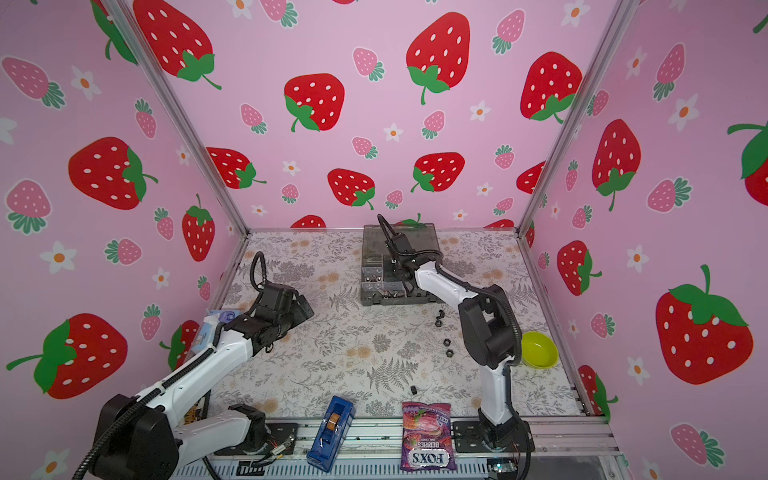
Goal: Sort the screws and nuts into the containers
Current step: 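Lift the wing nut with the right gripper and carry it over the wing nut compartment, then open the right gripper to drop the wing nut and move back to the pile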
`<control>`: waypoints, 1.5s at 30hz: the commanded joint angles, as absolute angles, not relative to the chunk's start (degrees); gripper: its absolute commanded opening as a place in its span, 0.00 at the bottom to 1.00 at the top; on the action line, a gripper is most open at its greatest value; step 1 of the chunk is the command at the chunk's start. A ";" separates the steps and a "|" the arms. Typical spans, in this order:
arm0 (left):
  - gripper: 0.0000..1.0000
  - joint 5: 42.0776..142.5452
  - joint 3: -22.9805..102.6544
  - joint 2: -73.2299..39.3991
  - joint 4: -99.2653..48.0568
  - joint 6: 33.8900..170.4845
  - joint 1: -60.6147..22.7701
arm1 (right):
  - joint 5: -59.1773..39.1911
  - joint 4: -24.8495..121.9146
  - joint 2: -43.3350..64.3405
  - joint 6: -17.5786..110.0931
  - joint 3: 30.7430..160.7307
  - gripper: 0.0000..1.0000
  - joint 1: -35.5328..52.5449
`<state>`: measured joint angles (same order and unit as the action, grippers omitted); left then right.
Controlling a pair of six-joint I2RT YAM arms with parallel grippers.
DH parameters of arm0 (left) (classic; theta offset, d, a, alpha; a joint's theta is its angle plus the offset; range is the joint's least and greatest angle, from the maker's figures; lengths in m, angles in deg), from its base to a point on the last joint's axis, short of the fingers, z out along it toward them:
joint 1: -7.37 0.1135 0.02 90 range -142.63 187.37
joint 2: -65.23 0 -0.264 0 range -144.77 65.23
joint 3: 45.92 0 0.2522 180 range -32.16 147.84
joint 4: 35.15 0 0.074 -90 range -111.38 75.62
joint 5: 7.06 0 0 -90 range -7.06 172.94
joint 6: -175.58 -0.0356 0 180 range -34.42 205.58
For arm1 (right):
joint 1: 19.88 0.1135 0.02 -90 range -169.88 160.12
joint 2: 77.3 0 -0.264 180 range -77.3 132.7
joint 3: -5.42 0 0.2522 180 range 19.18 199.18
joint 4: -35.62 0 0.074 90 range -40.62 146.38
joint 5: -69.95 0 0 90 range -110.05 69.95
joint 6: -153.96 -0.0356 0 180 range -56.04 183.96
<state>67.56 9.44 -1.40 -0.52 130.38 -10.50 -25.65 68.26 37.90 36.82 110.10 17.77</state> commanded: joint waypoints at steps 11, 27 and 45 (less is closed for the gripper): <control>0.99 67.12 9.85 -0.51 -0.47 130.54 -10.21 | -24.81 70.28 44.78 38.73 117.04 0.00 17.83; 0.99 66.44 8.98 1.59 0.53 130.81 -10.14 | -27.28 72.48 41.82 38.82 117.05 0.26 17.83; 0.99 65.59 8.44 4.23 0.69 130.15 -10.11 | -33.31 73.13 7.39 26.49 80.07 0.37 14.30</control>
<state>67.00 8.68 3.75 -0.13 130.38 -10.46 -31.86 70.25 9.75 30.09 83.98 15.39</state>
